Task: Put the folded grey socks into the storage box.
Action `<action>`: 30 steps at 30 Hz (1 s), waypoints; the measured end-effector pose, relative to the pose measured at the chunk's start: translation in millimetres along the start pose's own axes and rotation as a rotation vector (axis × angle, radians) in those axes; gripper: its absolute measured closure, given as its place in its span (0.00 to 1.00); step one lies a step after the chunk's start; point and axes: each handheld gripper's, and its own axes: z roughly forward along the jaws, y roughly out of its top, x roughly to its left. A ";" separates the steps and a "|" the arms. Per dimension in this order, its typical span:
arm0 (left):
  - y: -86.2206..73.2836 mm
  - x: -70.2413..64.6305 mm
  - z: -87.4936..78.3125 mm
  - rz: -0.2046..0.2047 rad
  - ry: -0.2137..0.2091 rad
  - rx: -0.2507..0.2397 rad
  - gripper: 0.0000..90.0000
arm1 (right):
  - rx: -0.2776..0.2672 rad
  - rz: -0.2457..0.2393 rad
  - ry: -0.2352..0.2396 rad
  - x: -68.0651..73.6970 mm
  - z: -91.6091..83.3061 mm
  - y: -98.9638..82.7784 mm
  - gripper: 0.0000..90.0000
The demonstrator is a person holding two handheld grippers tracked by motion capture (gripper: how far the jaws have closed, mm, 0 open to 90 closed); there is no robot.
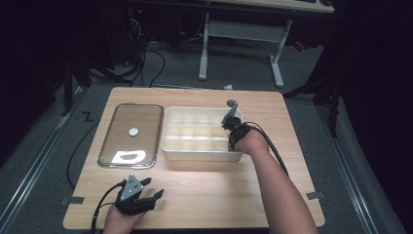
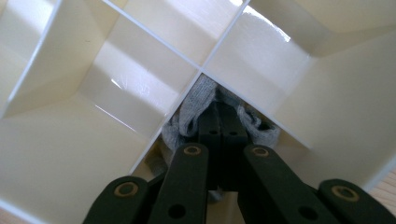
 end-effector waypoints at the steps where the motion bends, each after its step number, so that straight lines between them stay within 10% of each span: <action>1: 0.1 -0.3 0.1 0.002 -0.002 0.001 0.41 | 0.001 0.003 0.004 -0.1 1.1 0.4 1.00; 17: 1.2 -2.7 -0.9 0.007 0.000 -0.002 0.40 | -0.017 0.014 0.004 0.4 3.4 -2.5 1.00; 30: 2.0 -3.5 -1.8 0.008 0.000 -0.007 0.40 | -0.150 0.028 0.006 1.9 -37.8 -20.1 0.88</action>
